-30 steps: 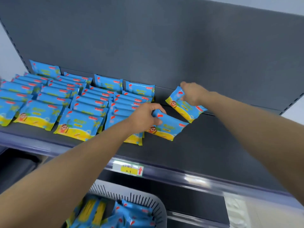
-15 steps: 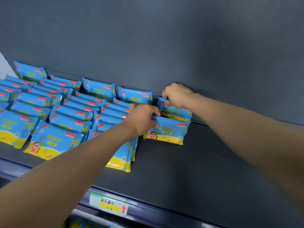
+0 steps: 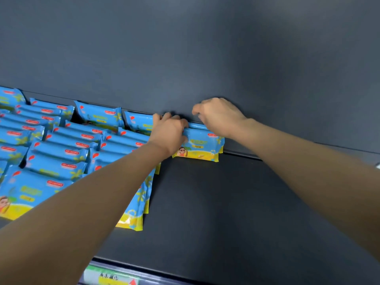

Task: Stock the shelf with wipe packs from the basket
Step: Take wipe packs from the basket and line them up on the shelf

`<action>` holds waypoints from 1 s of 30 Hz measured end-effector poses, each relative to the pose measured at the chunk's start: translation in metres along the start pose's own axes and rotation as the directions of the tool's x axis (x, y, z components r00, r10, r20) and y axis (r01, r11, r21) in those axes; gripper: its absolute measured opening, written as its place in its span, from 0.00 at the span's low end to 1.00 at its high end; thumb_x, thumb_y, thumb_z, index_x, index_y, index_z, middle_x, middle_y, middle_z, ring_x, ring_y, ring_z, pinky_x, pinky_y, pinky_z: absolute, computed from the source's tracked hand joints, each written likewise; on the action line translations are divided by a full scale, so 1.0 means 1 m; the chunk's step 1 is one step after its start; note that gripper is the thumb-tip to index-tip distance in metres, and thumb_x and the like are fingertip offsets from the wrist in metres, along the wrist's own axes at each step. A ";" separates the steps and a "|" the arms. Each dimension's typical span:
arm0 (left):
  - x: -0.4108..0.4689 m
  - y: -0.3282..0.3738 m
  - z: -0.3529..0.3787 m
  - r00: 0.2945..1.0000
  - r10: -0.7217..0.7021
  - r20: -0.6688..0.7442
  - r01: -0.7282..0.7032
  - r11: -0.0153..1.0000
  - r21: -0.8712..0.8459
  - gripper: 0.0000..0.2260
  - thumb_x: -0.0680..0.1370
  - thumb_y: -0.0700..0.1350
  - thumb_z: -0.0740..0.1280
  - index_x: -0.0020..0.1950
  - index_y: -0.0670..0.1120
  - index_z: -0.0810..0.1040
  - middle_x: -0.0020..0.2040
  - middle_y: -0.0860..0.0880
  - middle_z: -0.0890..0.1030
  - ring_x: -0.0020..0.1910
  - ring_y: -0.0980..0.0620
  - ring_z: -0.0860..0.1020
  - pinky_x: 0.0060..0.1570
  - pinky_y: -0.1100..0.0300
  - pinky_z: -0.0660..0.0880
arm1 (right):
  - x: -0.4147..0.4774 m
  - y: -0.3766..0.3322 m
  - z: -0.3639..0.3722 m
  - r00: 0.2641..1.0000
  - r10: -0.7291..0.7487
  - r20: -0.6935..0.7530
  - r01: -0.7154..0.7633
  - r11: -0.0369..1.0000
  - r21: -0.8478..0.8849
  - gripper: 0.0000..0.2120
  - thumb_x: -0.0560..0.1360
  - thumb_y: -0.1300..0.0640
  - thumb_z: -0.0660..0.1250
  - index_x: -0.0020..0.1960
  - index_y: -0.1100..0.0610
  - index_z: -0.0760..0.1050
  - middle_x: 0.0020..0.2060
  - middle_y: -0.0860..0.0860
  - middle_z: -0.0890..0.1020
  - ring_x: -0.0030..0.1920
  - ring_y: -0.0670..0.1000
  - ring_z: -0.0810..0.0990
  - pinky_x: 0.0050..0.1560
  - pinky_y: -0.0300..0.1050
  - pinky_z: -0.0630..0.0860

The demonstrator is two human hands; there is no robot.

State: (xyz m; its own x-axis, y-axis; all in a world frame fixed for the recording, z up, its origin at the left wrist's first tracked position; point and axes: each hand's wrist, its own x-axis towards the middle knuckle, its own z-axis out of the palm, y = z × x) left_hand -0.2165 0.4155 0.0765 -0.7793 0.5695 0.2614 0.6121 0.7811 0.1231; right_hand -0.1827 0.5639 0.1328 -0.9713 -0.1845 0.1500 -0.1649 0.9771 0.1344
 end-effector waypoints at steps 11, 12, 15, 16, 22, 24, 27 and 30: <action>-0.020 0.009 -0.002 0.995 0.052 -0.082 -0.039 0.988 0.152 0.26 0.74 0.49 0.67 0.68 0.45 0.63 0.63 0.45 0.67 0.61 0.44 0.67 0.63 0.52 0.58 | -0.050 -0.004 -0.023 0.979 0.174 -0.109 -0.154 0.974 0.166 0.10 0.76 0.60 0.57 0.53 0.59 0.75 0.48 0.57 0.79 0.48 0.61 0.77 0.49 0.53 0.75; -0.025 0.009 -0.006 0.994 0.052 -0.095 -0.038 0.990 0.138 0.26 0.74 0.49 0.67 0.68 0.44 0.62 0.63 0.45 0.67 0.62 0.45 0.67 0.65 0.52 0.56 | -0.056 -0.008 -0.025 0.978 0.183 -0.104 -0.163 0.972 0.171 0.11 0.76 0.60 0.57 0.53 0.59 0.75 0.48 0.57 0.79 0.49 0.61 0.77 0.50 0.53 0.75; -0.041 0.011 -0.021 0.982 0.081 -0.171 -0.066 0.994 0.091 0.24 0.74 0.48 0.67 0.67 0.44 0.65 0.62 0.44 0.68 0.61 0.44 0.67 0.66 0.53 0.54 | -0.073 -0.021 -0.032 0.974 0.202 -0.107 -0.184 0.970 0.157 0.11 0.77 0.60 0.57 0.55 0.60 0.75 0.50 0.57 0.78 0.51 0.61 0.77 0.51 0.54 0.75; -0.047 0.012 -0.029 0.974 0.093 -0.206 -0.080 0.994 0.073 0.22 0.74 0.47 0.66 0.66 0.43 0.67 0.61 0.44 0.69 0.60 0.44 0.68 0.66 0.54 0.54 | -0.079 -0.026 -0.036 0.971 0.208 -0.114 -0.190 0.970 0.149 0.12 0.77 0.60 0.57 0.55 0.60 0.75 0.51 0.57 0.78 0.51 0.61 0.77 0.51 0.53 0.75; -0.099 0.018 -0.092 0.896 0.166 -0.411 -0.182 0.983 0.000 0.18 0.72 0.42 0.68 0.61 0.40 0.73 0.58 0.42 0.74 0.57 0.40 0.71 0.63 0.54 0.55 | -0.108 -0.067 -0.074 0.944 0.235 -0.230 -0.210 0.970 0.126 0.15 0.78 0.56 0.60 0.63 0.58 0.73 0.58 0.55 0.77 0.59 0.57 0.73 0.56 0.50 0.72; -0.120 0.017 -0.115 0.870 0.196 -0.453 -0.210 0.978 0.021 0.18 0.71 0.41 0.70 0.60 0.39 0.74 0.57 0.41 0.75 0.56 0.40 0.72 0.62 0.55 0.55 | -0.118 -0.085 -0.091 0.931 0.235 -0.279 -0.215 0.971 0.100 0.16 0.78 0.55 0.61 0.64 0.58 0.72 0.59 0.55 0.76 0.60 0.58 0.72 0.57 0.51 0.70; -0.154 0.013 -0.150 0.836 0.225 -0.500 -0.240 0.970 0.036 0.18 0.70 0.40 0.70 0.58 0.38 0.74 0.56 0.40 0.75 0.54 0.39 0.73 0.61 0.54 0.55 | -0.135 -0.114 -0.119 0.906 0.232 -0.354 -0.222 0.973 0.069 0.16 0.77 0.55 0.62 0.63 0.59 0.72 0.59 0.56 0.76 0.60 0.58 0.71 0.58 0.53 0.70; -0.187 0.008 -0.181 0.795 0.248 -0.554 -0.262 0.963 0.057 0.17 0.69 0.39 0.70 0.57 0.37 0.75 0.55 0.39 0.76 0.53 0.38 0.74 0.61 0.53 0.56 | -0.153 -0.145 -0.144 0.881 0.215 -0.422 -0.217 0.975 0.043 0.16 0.76 0.54 0.63 0.62 0.60 0.73 0.59 0.56 0.76 0.60 0.59 0.71 0.58 0.54 0.69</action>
State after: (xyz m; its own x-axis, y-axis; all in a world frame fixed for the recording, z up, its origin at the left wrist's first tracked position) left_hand -0.0416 0.2685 0.2019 -0.3929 0.5048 0.7686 0.7861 0.6181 -0.0042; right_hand 0.0144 0.4350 0.2312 -0.8187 0.0028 0.5742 0.0427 0.9975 0.0561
